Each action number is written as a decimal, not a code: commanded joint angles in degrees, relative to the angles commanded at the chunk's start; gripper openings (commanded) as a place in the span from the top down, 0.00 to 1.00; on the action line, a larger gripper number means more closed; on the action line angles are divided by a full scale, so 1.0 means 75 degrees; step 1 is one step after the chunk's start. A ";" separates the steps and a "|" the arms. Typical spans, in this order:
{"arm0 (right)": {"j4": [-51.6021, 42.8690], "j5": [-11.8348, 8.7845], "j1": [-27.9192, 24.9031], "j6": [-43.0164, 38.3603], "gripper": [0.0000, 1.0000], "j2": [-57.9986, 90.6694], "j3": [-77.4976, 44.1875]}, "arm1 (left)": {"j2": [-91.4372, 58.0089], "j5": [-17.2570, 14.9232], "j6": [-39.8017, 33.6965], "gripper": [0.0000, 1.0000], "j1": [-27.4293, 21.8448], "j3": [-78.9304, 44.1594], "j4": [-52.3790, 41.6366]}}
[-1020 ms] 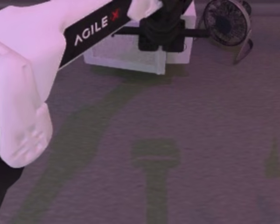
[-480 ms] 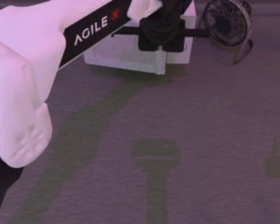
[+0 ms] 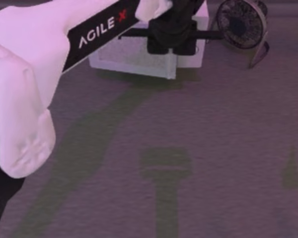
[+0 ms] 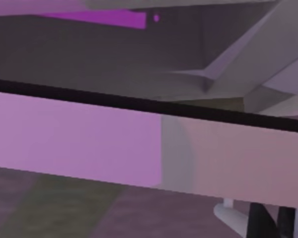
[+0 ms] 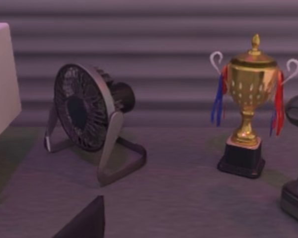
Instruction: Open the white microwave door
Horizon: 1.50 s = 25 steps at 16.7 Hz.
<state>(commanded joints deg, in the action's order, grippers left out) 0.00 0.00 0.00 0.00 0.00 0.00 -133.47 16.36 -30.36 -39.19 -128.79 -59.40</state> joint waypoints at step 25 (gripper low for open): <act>0.0000 0.0000 0.0000 0.0000 0.00 0.0000 0.0000 | 0.0938 -0.0350 0.0746 1.00 0.0056 0.1593 0.0851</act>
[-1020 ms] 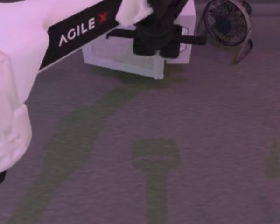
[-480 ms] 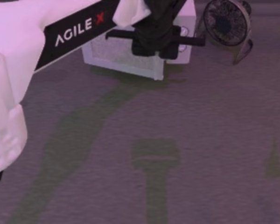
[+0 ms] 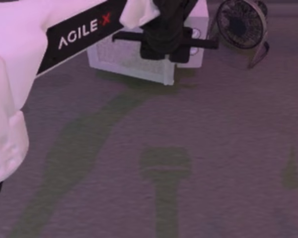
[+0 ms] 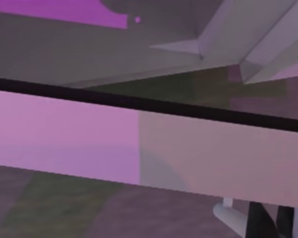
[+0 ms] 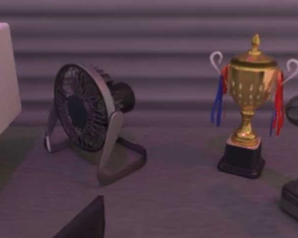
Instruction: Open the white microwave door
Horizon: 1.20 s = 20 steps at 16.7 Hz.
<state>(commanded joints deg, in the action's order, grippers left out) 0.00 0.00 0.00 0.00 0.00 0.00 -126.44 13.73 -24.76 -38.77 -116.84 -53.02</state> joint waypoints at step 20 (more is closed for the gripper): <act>0.0000 0.0000 0.0000 0.0000 0.00 0.0000 0.0000 | 0.0810 -0.0409 0.0803 1.00 0.0101 0.1296 0.0657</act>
<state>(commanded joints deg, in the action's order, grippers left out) 0.00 0.00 0.00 0.00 0.00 0.00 -120.36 10.67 -18.73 -38.01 -107.12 -48.09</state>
